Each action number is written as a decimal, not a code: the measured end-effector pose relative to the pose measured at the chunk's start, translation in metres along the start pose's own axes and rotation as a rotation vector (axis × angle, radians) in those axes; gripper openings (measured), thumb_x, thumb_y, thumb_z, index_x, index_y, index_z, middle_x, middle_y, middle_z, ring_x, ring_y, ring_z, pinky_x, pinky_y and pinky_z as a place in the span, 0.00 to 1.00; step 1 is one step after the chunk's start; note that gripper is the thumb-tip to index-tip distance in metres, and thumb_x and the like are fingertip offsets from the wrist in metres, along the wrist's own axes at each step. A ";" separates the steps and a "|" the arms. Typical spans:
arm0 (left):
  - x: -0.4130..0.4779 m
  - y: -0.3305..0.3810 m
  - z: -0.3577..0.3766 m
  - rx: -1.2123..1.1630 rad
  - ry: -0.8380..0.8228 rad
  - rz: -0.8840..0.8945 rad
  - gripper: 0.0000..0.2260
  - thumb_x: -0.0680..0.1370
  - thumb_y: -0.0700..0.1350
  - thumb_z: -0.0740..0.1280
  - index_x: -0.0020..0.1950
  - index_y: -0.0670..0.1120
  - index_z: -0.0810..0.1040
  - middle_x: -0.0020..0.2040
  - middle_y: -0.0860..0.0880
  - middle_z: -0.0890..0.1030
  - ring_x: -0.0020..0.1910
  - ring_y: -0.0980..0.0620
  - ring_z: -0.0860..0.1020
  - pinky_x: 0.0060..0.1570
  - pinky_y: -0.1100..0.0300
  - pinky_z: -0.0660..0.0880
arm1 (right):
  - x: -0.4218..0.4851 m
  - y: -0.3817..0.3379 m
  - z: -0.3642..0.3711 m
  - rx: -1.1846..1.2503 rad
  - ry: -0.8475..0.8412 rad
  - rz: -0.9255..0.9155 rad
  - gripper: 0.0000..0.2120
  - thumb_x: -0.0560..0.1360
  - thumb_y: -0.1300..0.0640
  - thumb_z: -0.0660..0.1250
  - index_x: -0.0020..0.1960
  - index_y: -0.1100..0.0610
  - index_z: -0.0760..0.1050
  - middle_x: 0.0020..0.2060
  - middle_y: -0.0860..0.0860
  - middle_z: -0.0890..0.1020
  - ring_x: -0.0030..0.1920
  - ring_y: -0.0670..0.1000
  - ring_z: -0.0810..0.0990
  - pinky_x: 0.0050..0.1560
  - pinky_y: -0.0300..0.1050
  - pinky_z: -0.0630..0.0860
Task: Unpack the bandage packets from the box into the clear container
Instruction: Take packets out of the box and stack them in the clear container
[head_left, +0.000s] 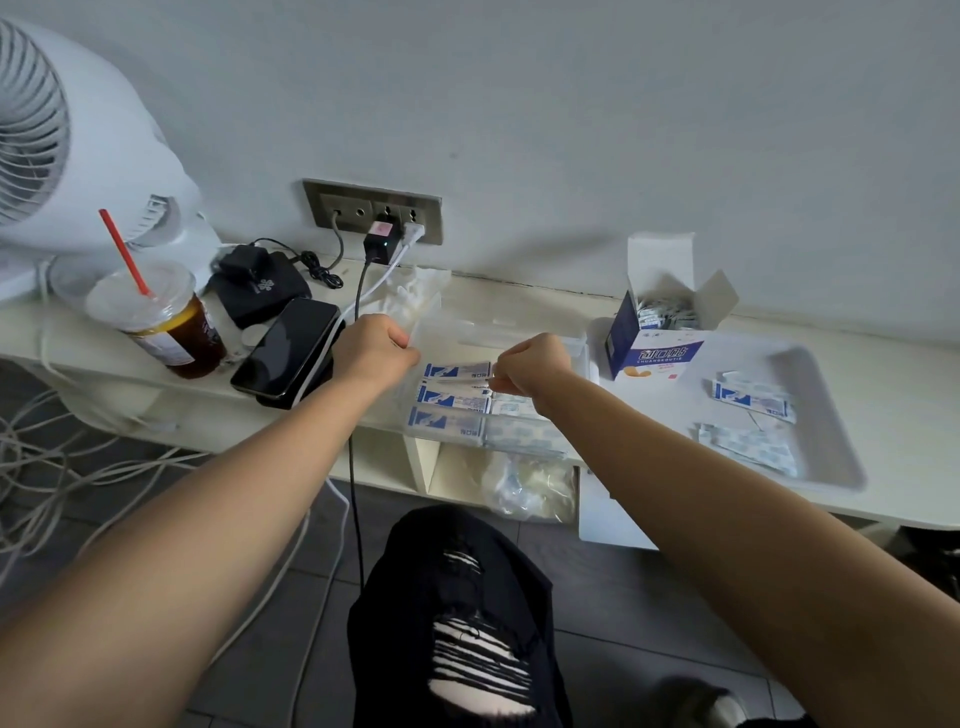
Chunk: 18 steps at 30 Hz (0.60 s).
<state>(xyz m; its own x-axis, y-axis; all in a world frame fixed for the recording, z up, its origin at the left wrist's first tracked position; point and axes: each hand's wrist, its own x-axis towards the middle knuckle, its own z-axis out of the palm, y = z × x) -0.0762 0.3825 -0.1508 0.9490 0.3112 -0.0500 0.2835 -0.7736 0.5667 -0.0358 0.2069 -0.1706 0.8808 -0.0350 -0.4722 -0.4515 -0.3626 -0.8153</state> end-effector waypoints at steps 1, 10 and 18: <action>-0.001 0.001 0.000 0.004 0.002 -0.002 0.06 0.72 0.41 0.71 0.40 0.48 0.75 0.37 0.47 0.73 0.37 0.49 0.71 0.40 0.60 0.67 | 0.000 0.000 0.001 -0.020 -0.017 0.000 0.10 0.72 0.71 0.63 0.33 0.63 0.74 0.36 0.60 0.83 0.42 0.60 0.85 0.52 0.54 0.81; -0.007 0.007 -0.003 0.036 0.053 -0.049 0.12 0.76 0.45 0.69 0.57 0.44 0.79 0.57 0.45 0.80 0.55 0.44 0.78 0.51 0.56 0.72 | -0.018 -0.013 -0.016 -0.119 -0.160 -0.133 0.06 0.73 0.68 0.64 0.49 0.66 0.77 0.41 0.59 0.76 0.41 0.54 0.77 0.57 0.57 0.78; -0.026 0.088 0.024 -0.010 0.264 0.348 0.06 0.76 0.41 0.64 0.52 0.47 0.77 0.51 0.48 0.77 0.41 0.53 0.73 0.42 0.61 0.68 | -0.048 -0.006 -0.115 0.033 -0.134 -0.495 0.08 0.78 0.63 0.62 0.46 0.62 0.80 0.35 0.53 0.81 0.31 0.48 0.78 0.31 0.37 0.73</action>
<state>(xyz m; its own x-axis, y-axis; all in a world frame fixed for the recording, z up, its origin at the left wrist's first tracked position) -0.0725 0.2927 -0.1192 0.9196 0.1647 0.3566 -0.0491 -0.8525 0.5204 -0.0587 0.1040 -0.1049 0.9652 0.2536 -0.0633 0.0093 -0.2755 -0.9613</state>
